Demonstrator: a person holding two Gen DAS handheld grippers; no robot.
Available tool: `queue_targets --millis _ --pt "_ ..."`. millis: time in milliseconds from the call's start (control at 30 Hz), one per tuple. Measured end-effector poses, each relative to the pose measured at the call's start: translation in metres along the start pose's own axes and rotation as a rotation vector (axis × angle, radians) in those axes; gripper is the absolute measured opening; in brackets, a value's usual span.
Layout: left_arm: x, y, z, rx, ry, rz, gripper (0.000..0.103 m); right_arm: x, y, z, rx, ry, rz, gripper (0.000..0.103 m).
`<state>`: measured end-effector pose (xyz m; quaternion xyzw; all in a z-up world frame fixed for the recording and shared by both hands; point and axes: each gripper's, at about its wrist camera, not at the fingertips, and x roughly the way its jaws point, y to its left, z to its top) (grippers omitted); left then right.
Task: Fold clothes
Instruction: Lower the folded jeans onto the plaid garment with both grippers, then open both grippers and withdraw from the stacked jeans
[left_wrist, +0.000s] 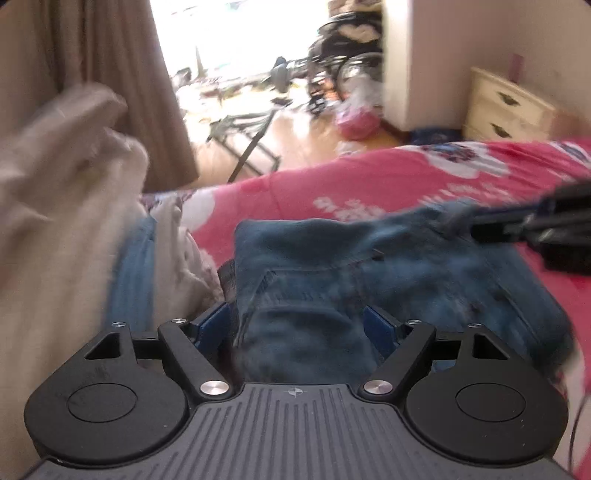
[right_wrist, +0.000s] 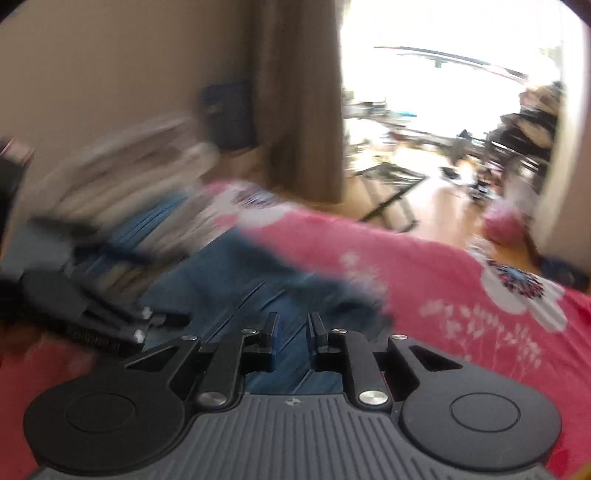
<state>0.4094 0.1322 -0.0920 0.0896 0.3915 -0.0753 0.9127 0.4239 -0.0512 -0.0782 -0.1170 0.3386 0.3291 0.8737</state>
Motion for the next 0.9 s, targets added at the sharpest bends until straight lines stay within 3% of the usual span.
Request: queue_targets --millis 100,233,300,500,767,833,900 --pt "-0.02 -0.016 -0.027 0.117 -0.003 -0.036 0.081 0.014 0.013 -0.022 -0.042 0.087 -0.046 0.015" --pt "0.002 -0.039 -0.061 0.251 0.032 0.038 0.082 0.027 0.015 -0.036 0.029 0.098 -0.12 0.014" --pt "0.01 -0.042 -0.065 0.232 0.026 0.057 0.084 0.034 0.016 -0.042 0.064 0.103 -0.157 0.014" --pt "-0.015 -0.04 -0.062 0.168 0.023 0.043 0.081 -0.027 0.051 -0.065 0.314 0.006 -0.175 0.027" --pt "-0.083 -0.049 -0.105 0.072 0.014 -0.052 0.087 -0.072 0.104 -0.109 0.42 0.072 -0.155 0.043" --pt "-0.102 -0.05 -0.121 0.012 0.027 -0.078 0.087 -0.087 0.113 -0.113 0.427 0.078 -0.163 0.058" --pt "-0.121 -0.048 -0.135 -0.07 0.042 -0.108 0.087 -0.101 0.121 -0.115 0.442 0.076 -0.169 0.066"
